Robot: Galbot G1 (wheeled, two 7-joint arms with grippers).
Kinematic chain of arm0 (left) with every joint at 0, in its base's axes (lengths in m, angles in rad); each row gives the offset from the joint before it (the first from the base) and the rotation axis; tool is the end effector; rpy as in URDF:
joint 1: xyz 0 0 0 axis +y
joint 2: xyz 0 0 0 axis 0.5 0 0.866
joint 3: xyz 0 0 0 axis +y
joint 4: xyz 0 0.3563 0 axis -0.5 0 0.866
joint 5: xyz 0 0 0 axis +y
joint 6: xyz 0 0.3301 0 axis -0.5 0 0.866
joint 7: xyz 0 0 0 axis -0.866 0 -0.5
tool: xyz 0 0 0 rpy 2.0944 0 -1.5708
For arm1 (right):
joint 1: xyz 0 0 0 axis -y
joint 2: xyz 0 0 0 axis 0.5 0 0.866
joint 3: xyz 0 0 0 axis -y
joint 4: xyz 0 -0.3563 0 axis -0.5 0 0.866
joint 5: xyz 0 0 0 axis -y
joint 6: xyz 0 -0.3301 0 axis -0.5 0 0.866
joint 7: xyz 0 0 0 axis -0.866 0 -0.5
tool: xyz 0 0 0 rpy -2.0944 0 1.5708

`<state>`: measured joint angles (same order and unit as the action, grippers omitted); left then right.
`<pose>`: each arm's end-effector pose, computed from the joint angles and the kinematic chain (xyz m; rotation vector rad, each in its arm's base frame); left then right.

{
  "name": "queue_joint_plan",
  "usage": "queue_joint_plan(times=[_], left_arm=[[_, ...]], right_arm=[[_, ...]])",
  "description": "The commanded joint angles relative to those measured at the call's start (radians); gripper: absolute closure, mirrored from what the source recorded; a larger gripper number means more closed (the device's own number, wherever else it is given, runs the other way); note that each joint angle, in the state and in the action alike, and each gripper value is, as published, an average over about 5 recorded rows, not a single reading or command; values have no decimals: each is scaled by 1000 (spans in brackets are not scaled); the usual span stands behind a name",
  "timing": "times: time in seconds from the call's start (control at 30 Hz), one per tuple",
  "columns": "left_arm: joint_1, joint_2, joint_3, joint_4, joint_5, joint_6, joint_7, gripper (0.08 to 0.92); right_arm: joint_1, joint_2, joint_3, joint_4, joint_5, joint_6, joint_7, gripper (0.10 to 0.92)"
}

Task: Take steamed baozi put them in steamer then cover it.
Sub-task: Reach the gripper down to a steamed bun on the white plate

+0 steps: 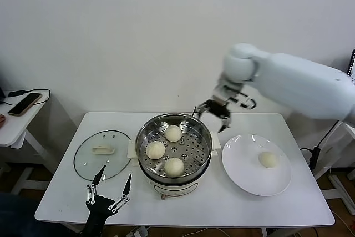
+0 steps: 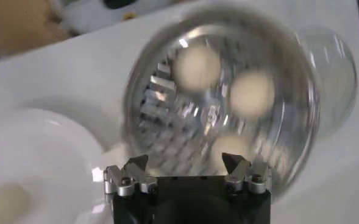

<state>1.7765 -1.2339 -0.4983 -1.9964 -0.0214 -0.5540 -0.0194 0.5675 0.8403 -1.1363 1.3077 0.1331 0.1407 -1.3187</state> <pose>0.0841 0.0656 -0.3570 0.3524 2.8652 0.2626 0.5419 -0.0585 -0.0046 1.7618 -1.0496 1.7743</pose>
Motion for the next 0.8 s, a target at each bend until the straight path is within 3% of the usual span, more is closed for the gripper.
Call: queue_joint_plan(times=[0.03, 0.47, 0.8], left_arm=[[0, 0, 1, -2, 1, 1, 0, 177], [3, -3, -2, -3, 1, 3, -1, 177], [6, -5, -6, 3, 2, 2, -1, 177]], right_arm=[[-113, -224, 30, -240, 73, -213, -5, 203], [-445, -208, 216, -410, -128, -164, 99, 203], [-532, -135, 276, -468, -143, -154, 136, 203]])
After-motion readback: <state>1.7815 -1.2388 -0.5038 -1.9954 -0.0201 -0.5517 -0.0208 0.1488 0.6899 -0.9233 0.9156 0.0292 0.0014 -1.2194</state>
